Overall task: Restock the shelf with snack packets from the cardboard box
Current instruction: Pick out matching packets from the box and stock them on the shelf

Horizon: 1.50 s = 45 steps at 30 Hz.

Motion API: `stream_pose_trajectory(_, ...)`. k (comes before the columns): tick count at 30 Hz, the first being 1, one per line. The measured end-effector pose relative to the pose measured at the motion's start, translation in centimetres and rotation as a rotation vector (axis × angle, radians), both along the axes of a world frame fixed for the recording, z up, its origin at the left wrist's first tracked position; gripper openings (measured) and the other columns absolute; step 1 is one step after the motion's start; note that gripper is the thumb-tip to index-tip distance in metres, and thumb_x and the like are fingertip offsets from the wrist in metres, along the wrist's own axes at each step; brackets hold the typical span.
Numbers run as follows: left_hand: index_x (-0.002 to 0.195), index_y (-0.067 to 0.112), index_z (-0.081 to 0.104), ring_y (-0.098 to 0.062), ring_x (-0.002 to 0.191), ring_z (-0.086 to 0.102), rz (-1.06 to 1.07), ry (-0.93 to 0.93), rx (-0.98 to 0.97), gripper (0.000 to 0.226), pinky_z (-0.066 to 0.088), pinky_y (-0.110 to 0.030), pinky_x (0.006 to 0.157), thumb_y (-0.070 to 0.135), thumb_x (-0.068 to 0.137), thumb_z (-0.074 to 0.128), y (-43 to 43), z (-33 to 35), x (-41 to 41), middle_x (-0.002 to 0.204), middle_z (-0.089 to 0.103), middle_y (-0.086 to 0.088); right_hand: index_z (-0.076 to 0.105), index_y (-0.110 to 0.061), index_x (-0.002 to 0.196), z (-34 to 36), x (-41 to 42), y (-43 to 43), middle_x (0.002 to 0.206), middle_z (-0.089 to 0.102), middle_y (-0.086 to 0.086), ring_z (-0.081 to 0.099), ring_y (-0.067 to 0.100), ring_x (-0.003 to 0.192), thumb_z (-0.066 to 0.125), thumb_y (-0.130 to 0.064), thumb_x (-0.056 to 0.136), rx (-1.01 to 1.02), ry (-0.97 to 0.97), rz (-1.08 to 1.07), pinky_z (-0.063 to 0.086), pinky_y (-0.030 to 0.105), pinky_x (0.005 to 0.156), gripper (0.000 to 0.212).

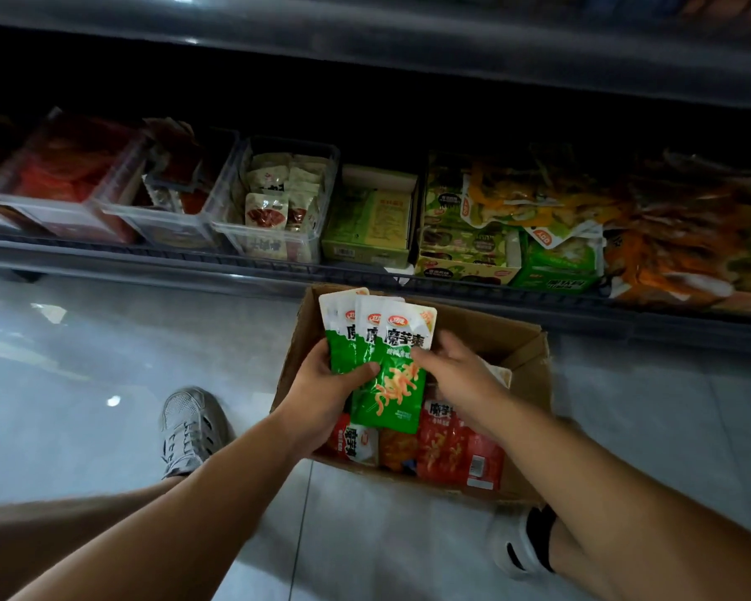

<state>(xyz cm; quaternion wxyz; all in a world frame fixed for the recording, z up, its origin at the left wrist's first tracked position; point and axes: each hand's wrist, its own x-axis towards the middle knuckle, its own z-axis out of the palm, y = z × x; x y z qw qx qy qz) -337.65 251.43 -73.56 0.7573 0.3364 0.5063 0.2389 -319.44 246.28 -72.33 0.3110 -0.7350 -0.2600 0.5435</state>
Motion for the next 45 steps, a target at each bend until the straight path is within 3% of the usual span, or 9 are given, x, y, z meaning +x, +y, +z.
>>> stream_pose_trajectory(4, 0.138, 0.014, 0.051, -0.032, 0.114, 0.071, -0.023, -0.065, 0.022, 0.050, 0.051, -0.058, 0.104, -0.003, 0.094, 0.064, 0.0, 2.3, 1.9, 0.124, 0.073, -0.011, 0.054, -0.030, 0.125, 2.2, -0.8, 0.9, 0.113, 0.072, 0.003, 0.074, 0.026, 0.095, 0.057, -0.020, 0.101, 0.100, 0.272, -0.210, 0.058, 0.054, 0.087, 0.026)
stream_pose_trajectory(10, 0.132, 0.029, 0.050, -0.029, 0.105, 0.073, -0.166, -0.082, 0.131, 0.041, 0.061, -0.043, 0.086, 0.000, 0.102, 0.052, 0.4, 8.0, 5.4, 0.119, 0.073, -0.012, 0.035, -0.030, 0.146, 8.0, 0.8, 2.4, 0.131, 0.063, 0.003, 0.070, 0.026, 0.104, 0.055, -0.035, 0.101, 0.137, 0.247, -0.129, 0.060, 0.047, 0.086, 0.049)
stream_pose_trajectory(12, 0.131, 0.030, 0.049, -0.026, 0.103, 0.074, -0.239, -0.092, 0.187, 0.045, 0.061, -0.036, 0.080, -0.003, 0.101, 0.052, 1.1, 10.5, 6.0, 0.119, 0.071, -0.012, 0.049, -0.028, 0.133, 10.6, 1.3, 2.7, 0.120, 0.069, 0.004, 0.071, 0.025, 0.102, 0.049, -0.026, 0.105, 0.195, 0.299, -0.124, 0.060, 0.043, 0.084, 0.028)
stream_pose_trajectory(15, 0.134, 0.028, 0.044, -0.023, 0.110, 0.071, -0.319, -0.064, 0.324, 0.045, 0.060, -0.034, 0.083, -0.002, 0.102, 0.052, 2.8, 14.4, 6.5, 0.124, 0.068, -0.009, 0.055, -0.027, 0.131, 14.5, 2.3, 3.2, 0.114, 0.073, 0.010, 0.072, 0.028, 0.098, 0.044, -0.011, 0.105, 0.321, 0.337, -0.098, 0.060, 0.045, 0.082, 0.033)
stream_pose_trajectory(20, 0.133, 0.027, 0.045, -0.025, 0.120, 0.066, -0.342, -0.046, 0.543, 0.054, 0.059, -0.041, 0.093, 0.020, 0.081, 0.059, 6.2, 22.1, 7.1, 0.133, 0.062, -0.013, 0.049, -0.039, 0.138, 21.7, 3.5, 5.1, 0.122, 0.069, -0.012, 0.068, 0.010, 0.108, 0.050, -0.013, 0.104, 0.559, 0.023, 0.004, 0.058, 0.042, 0.092, 0.043)
stream_pose_trajectory(28, 0.133, 0.024, 0.052, -0.015, 0.115, 0.065, -0.200, 0.186, 1.161, 0.042, 0.058, -0.041, 0.096, 0.006, 0.097, 0.065, 15.4, 36.6, 9.7, 0.126, 0.067, 0.001, 0.045, -0.028, 0.142, 35.5, 6.1, 14.1, 0.135, 0.059, -0.008, 0.058, 0.018, 0.123, 0.061, -0.015, 0.098, 0.971, -0.413, -0.028, 0.052, 0.049, 0.101, 0.048)
stream_pose_trajectory(32, 0.147, 0.024, 0.042, -0.015, 0.116, 0.064, -0.074, 0.192, 1.200, 0.057, 0.057, -0.029, 0.085, 0.003, 0.097, 0.063, 18.3, 38.1, 11.5, 0.131, 0.064, 0.002, 0.044, -0.021, 0.142, 37.7, 7.0, 18.5, 0.138, 0.059, 0.003, 0.056, 0.023, 0.127, 0.062, -0.011, 0.097, 1.004, -0.534, -0.033, 0.050, 0.050, 0.103, 0.050)
stream_pose_trajectory(40, 0.147, 0.026, 0.041, -0.021, 0.120, 0.062, -0.026, 0.241, 1.142, 0.061, 0.056, -0.044, 0.099, -0.002, 0.096, 0.061, 19.8, 35.1, 12.1, 0.130, 0.063, 0.000, 0.052, -0.022, 0.133, 35.3, 7.4, 20.1, 0.124, 0.063, -0.003, 0.059, 0.016, 0.109, 0.066, -0.016, 0.095, 0.906, -0.710, -0.007, 0.049, 0.032, 0.088, 0.040)
stream_pose_trajectory(45, 0.147, 0.029, 0.034, -0.015, 0.109, 0.060, -0.108, 0.372, 1.165, 0.063, 0.054, -0.026, 0.082, -0.002, 0.096, 0.055, 19.7, 34.1, 12.2, 0.118, 0.059, 0.006, 0.052, -0.021, 0.121, 34.1, 7.4, 20.0, 0.114, 0.065, -0.002, 0.063, 0.020, 0.101, 0.064, -0.020, 0.096, 0.848, -0.759, 0.024, 0.055, 0.042, 0.088, 0.028)
